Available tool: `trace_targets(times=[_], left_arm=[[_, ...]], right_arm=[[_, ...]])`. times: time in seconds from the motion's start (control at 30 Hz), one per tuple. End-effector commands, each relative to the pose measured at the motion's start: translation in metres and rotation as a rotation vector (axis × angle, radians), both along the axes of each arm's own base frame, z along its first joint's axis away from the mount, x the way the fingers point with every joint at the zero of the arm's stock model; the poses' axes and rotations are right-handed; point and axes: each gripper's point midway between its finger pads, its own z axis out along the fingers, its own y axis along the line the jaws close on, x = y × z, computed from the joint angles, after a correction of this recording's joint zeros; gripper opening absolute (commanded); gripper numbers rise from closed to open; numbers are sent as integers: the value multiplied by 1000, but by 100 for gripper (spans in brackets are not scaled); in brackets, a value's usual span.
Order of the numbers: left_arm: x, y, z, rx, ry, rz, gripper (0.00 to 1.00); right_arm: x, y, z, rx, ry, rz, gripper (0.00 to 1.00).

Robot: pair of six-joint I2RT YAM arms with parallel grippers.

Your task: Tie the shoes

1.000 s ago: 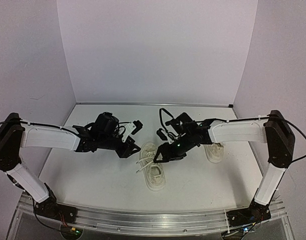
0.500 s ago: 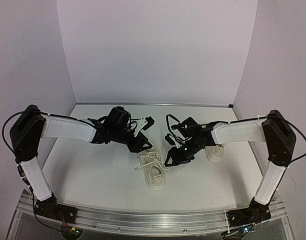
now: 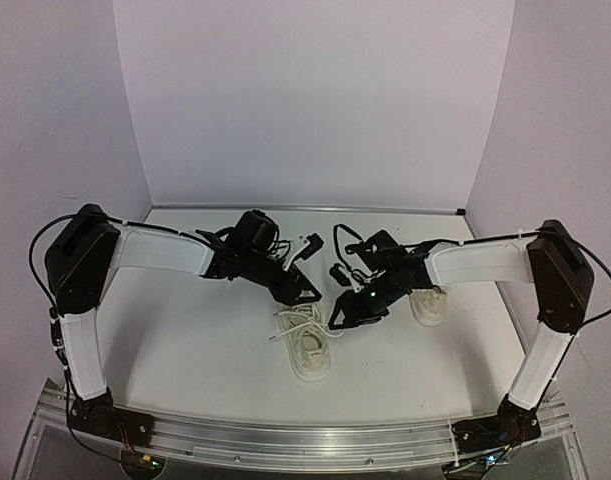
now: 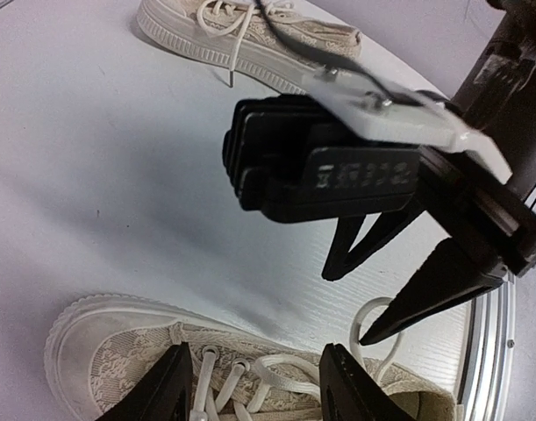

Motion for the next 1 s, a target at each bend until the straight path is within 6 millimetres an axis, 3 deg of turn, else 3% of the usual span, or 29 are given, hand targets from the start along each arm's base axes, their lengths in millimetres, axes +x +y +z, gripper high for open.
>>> trace_targets(times=[0.0,0.1,0.4,0.57,0.73,0.97], left_arm=[[-7,-11,0,3,71,-34,50],[-16,-16,-1,7,89,-67,44],[-17,0,23,-21,10,-17,1],[-16,13,30,-30,-32,51,0],[-15,26,37,-90,-65,134,0],[-20,41,42,-202,-67,224,0]], right_arm=[[4,10,41,91,-72,18,45],[3,8,41,89,-72,13,45],[-2,8,38,105,-54,12,48],[0,14,43,133,-56,20,49],[9,32,55,193,-53,41,48],[13,57,58,267,-12,100,40]])
